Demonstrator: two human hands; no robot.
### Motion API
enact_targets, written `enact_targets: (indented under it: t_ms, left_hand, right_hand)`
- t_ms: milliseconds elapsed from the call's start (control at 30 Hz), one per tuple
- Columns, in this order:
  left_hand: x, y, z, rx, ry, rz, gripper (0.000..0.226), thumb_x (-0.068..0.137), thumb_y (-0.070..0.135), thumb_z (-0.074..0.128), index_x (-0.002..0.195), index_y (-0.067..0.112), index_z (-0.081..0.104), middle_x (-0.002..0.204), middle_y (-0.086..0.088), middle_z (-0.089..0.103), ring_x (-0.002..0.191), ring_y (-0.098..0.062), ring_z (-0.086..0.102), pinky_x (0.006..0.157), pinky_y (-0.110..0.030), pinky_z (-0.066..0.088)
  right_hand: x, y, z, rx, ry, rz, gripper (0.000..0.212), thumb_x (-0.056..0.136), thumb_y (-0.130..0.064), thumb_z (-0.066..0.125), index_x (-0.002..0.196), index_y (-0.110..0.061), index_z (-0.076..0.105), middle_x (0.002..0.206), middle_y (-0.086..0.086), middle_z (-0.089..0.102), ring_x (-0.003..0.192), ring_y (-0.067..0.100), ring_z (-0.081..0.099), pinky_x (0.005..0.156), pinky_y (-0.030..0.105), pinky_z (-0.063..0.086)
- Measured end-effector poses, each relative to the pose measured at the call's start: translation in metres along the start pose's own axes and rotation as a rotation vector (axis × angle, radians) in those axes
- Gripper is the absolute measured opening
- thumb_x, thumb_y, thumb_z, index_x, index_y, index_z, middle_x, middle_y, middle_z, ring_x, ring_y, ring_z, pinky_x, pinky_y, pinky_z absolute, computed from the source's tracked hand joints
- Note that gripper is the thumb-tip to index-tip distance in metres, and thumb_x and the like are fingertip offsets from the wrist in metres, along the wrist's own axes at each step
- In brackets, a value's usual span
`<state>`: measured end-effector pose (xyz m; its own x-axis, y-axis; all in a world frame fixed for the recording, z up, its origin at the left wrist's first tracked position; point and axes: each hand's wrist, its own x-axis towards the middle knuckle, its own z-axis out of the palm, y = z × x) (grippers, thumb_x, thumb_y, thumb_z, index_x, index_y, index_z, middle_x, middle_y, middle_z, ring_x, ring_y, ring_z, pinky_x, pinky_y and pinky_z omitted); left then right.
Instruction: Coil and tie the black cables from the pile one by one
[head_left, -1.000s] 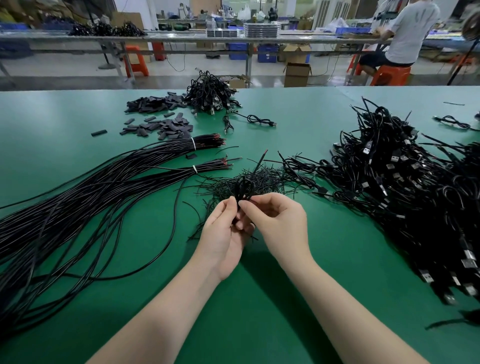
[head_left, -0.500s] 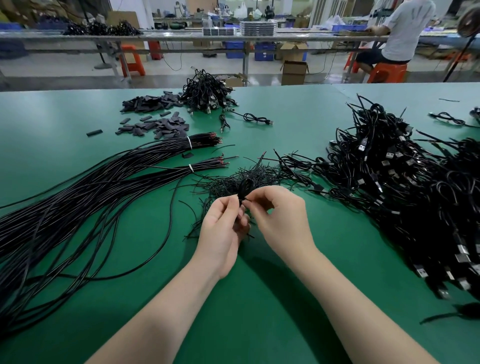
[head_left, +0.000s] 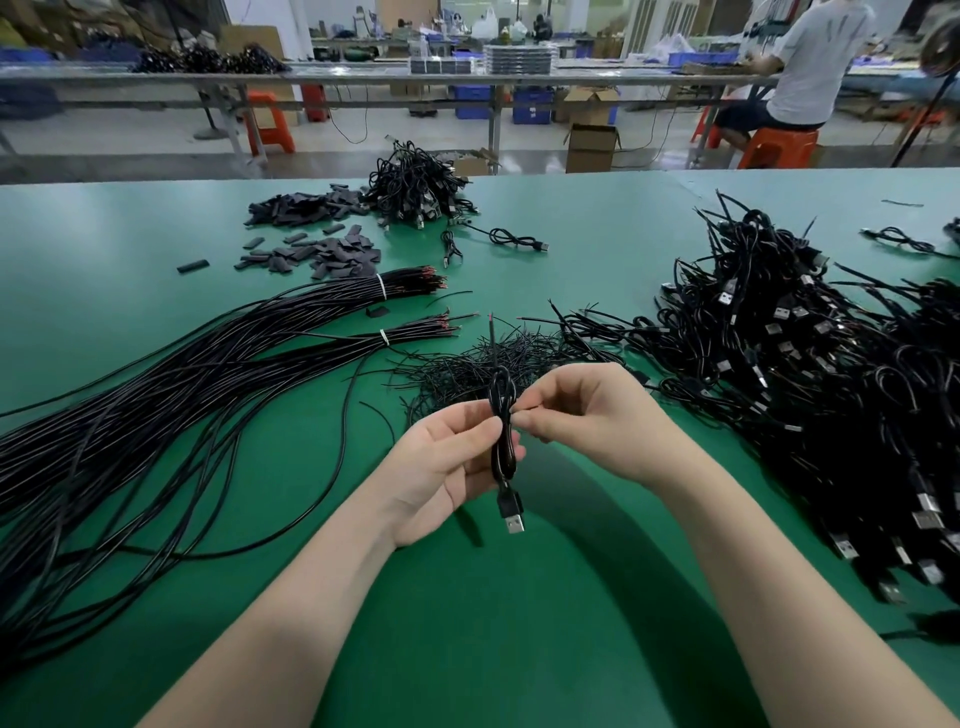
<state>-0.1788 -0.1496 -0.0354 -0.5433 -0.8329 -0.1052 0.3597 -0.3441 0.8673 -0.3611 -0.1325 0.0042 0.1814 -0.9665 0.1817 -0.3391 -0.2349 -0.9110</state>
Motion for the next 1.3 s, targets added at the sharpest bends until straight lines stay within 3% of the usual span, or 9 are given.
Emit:
enact_targets:
  t_ms: [267,500,733,800,867,967,1100,1167,1300]
  left_hand:
    - [-0.001,-0.005,0.001,0.026,-0.015,-0.005,0.017,0.078,0.009,0.066,0.089,0.018,0.076,0.084,-0.005,0.072,0.074,-0.016,0.070,0.065,-0.026,0.057]
    - [-0.001,-0.001,0.000,-0.121,-0.029,0.012,0.020,0.072,0.005,0.068,0.076,0.023,0.075,0.076,-0.003,0.072,0.069,-0.012,0.070,0.061,-0.028,0.058]
    - [-0.001,-0.001,-0.004,0.007,-0.025,-0.003,0.021,0.075,0.006,0.063,0.073,0.022,0.077,0.072,-0.002,0.071,0.063,-0.012,0.068,0.059,-0.026,0.056]
    - [0.000,-0.001,-0.003,0.019,-0.020,0.004,0.018,0.075,0.007,0.066,0.076,0.021,0.077,0.073,-0.003,0.071,0.064,-0.013,0.067,0.060,-0.025,0.056]
    - [0.001,-0.003,-0.001,-0.018,0.032,0.028,0.014,0.077,0.005,0.073,0.079,0.018,0.076,0.076,-0.006,0.069,0.065,-0.014,0.068,0.060,-0.025,0.056]
    - [0.005,-0.005,0.004,-0.075,0.120,0.071,0.012,0.074,0.009,0.069,0.083,0.016,0.073,0.078,-0.006,0.069,0.065,-0.013,0.067,0.058,-0.024,0.056]
    - [0.005,-0.001,0.002,-0.056,0.140,0.063,0.018,0.076,0.016,0.067,0.094,0.019,0.068,0.077,0.000,0.069,0.064,-0.010,0.064,0.057,-0.024,0.053]
    - [0.005,-0.001,-0.001,-0.058,0.148,0.064,0.017,0.076,0.015,0.068,0.091,0.021,0.071,0.078,0.001,0.068,0.065,-0.010,0.063,0.059,-0.024,0.052]
    - [0.006,-0.002,-0.003,-0.119,0.137,0.060,0.018,0.075,0.011,0.068,0.085,0.024,0.076,0.079,0.000,0.068,0.064,-0.010,0.063,0.060,-0.024,0.053]
  right_hand:
    - [-0.002,0.006,-0.001,0.228,-0.076,0.082,0.005,0.082,0.000,0.071,0.080,-0.004,0.069,0.071,0.016,0.066,0.067,0.023,0.054,0.062,0.025,0.048]
    - [0.001,0.007,0.011,0.358,-0.028,0.203,0.004,0.078,-0.011,0.076,0.081,-0.008,0.076,0.073,0.010,0.070,0.064,0.015,0.061,0.064,0.022,0.052]
    - [-0.001,0.007,0.005,0.363,-0.189,0.306,0.026,0.062,-0.034,0.080,0.076,-0.013,0.078,0.070,0.004,0.064,0.058,0.008,0.052,0.057,0.016,0.048]
    - [-0.002,0.007,0.004,0.370,-0.200,0.322,0.019,0.065,-0.032,0.080,0.072,-0.014,0.077,0.067,0.003,0.062,0.057,0.008,0.051,0.057,0.016,0.048]
    - [-0.001,0.006,0.006,0.311,-0.103,0.285,0.009,0.076,-0.019,0.079,0.069,-0.015,0.076,0.066,0.004,0.064,0.059,0.009,0.053,0.060,0.021,0.049]
    - [0.004,0.004,0.014,0.002,0.120,0.124,0.010,0.082,-0.013,0.075,0.073,-0.016,0.072,0.072,0.009,0.070,0.065,0.014,0.056,0.067,0.037,0.050]
    - [0.005,0.003,0.027,-0.381,0.224,-0.168,0.011,0.083,-0.014,0.074,0.077,-0.022,0.069,0.071,-0.017,0.062,0.069,-0.004,0.055,0.069,0.014,0.045]
    - [0.005,0.004,0.028,-0.329,0.214,-0.157,0.013,0.083,-0.013,0.073,0.078,-0.025,0.070,0.074,-0.016,0.065,0.073,-0.003,0.059,0.072,0.015,0.047]
    - [0.005,0.008,0.025,0.024,0.139,-0.008,0.021,0.084,-0.008,0.072,0.079,-0.028,0.072,0.078,-0.010,0.073,0.073,0.002,0.066,0.072,0.016,0.048]
